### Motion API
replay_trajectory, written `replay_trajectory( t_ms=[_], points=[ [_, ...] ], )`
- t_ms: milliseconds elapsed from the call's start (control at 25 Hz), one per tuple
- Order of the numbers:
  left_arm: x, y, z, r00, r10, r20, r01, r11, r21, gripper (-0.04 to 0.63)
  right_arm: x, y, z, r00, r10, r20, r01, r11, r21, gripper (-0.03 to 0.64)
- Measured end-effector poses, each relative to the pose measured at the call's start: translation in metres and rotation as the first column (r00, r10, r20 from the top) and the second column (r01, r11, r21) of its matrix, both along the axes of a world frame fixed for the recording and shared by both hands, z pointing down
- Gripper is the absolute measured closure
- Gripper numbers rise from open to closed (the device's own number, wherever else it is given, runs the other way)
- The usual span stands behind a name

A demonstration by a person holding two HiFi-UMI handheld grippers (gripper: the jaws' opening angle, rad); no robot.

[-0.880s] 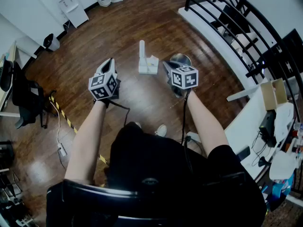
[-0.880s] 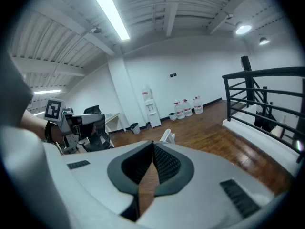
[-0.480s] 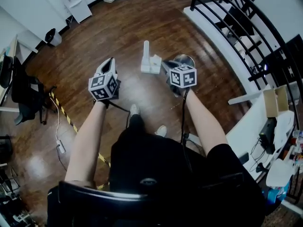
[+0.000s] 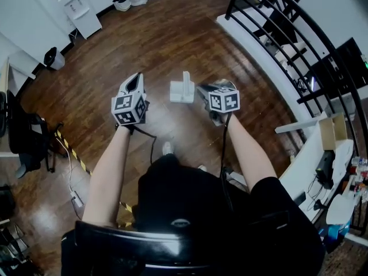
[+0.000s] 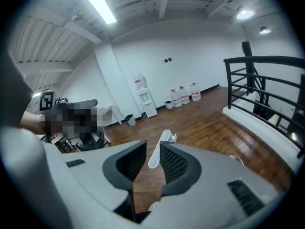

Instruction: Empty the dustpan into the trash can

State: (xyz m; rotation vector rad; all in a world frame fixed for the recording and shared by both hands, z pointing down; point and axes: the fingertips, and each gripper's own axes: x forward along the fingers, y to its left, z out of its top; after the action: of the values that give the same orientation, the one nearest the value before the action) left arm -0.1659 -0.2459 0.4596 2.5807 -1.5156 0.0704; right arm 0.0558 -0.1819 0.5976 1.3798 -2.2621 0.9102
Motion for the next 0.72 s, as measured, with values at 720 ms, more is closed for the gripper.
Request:
replay_trajectory(
  t_ms=[720],
  points=[
    [0.006,-0.078,0.0,1.0,-0.013,0.004,0.013,0.998,-0.054,0.591,-0.013,-0.067,0.094,0.999,0.012,0.04,0.0,0.959,-0.285,0.344]
  ],
)
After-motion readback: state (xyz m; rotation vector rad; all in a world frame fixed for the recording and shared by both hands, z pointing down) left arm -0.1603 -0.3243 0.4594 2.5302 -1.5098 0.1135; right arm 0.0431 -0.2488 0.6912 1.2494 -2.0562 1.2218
